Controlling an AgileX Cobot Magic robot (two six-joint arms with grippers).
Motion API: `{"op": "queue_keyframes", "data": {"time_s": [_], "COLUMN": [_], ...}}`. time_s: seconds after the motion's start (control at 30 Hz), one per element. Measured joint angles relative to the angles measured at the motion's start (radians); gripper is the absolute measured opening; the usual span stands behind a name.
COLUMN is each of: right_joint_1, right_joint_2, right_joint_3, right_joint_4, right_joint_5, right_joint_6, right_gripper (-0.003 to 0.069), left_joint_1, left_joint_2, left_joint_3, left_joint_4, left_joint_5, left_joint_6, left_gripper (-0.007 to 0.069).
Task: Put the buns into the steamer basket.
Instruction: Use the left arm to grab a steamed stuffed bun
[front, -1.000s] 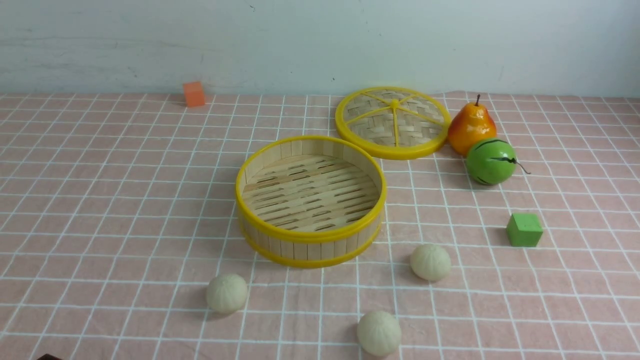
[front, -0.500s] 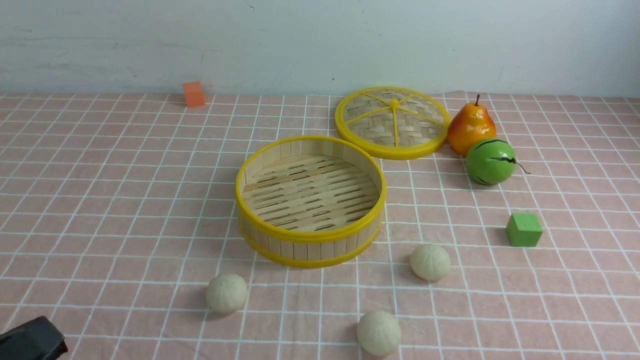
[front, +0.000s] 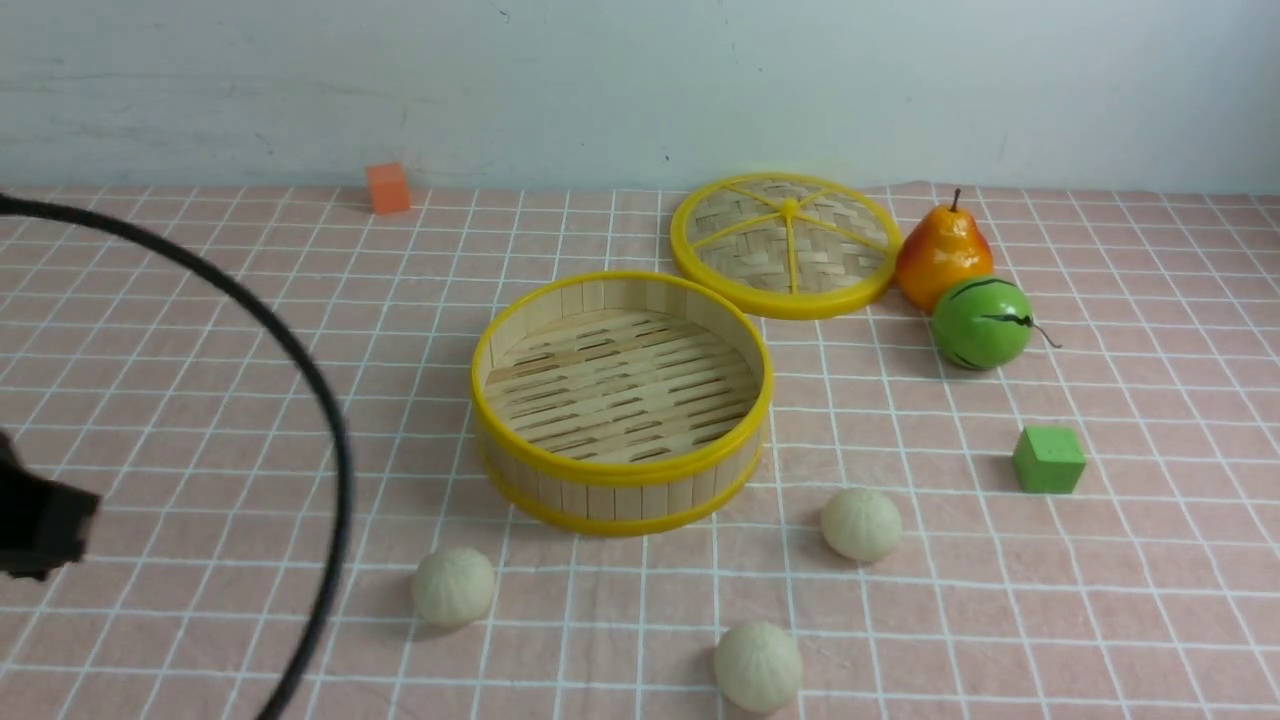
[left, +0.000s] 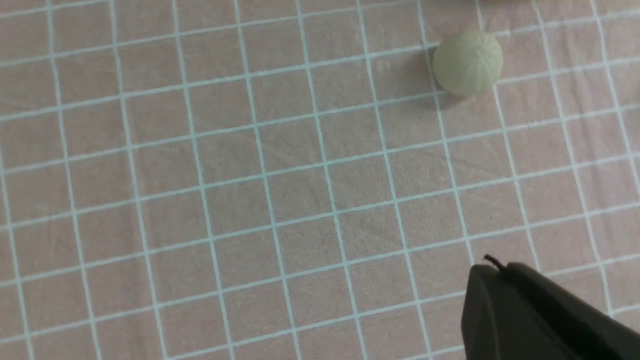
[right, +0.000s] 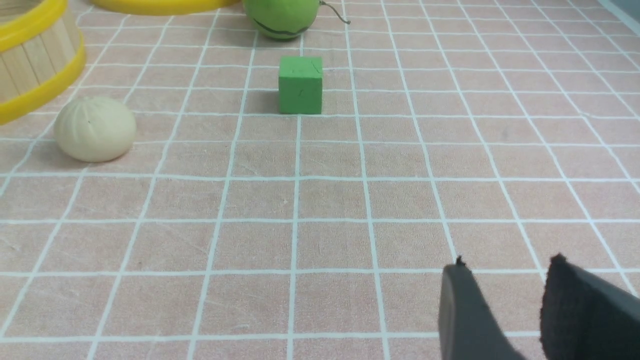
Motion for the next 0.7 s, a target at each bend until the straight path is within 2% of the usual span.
{"op": "queue_keyframes", "data": {"time_s": [0.13, 0.27, 0.33, 0.4, 0.43, 0.5, 0.53, 0.57, 0.7], "right_joint_1": [0.000, 0.000, 0.000, 0.000, 0.000, 0.000, 0.000, 0.000, 0.000], "right_joint_2": [0.000, 0.000, 0.000, 0.000, 0.000, 0.000, 0.000, 0.000, 0.000], "right_joint_3": [0.000, 0.000, 0.000, 0.000, 0.000, 0.000, 0.000, 0.000, 0.000], "right_joint_4": [0.000, 0.000, 0.000, 0.000, 0.000, 0.000, 0.000, 0.000, 0.000], "right_joint_5": [0.000, 0.000, 0.000, 0.000, 0.000, 0.000, 0.000, 0.000, 0.000], "right_joint_6": [0.000, 0.000, 0.000, 0.000, 0.000, 0.000, 0.000, 0.000, 0.000], "right_gripper": [0.0239, 0.0239, 0.0239, 0.0239, 0.0239, 0.0239, 0.0239, 0.0239, 0.0239], "left_joint_1": [-0.107, -0.145, -0.158, -0.161, -0.161, -0.161, -0.161, -0.161, -0.161], "left_joint_2": [0.164, 0.289, 0.384, 0.467, 0.475, 0.561, 0.573, 0.616, 0.698], "left_joint_3": [-0.055, -0.099, -0.135, -0.164, -0.167, -0.190, -0.191, -0.193, -0.193], "left_joint_4": [0.051, 0.060, 0.059, 0.053, 0.051, 0.050, 0.050, 0.050, 0.050], "left_joint_5": [-0.009, -0.042, -0.074, -0.093, -0.095, -0.116, -0.121, -0.147, -0.214], "left_joint_6": [-0.048, -0.102, -0.119, -0.122, -0.123, -0.125, -0.125, -0.126, -0.126], "left_gripper": [-0.0013, -0.0009, 0.0031, 0.0104, 0.0111, 0.0230, 0.0249, 0.0314, 0.0438]}}
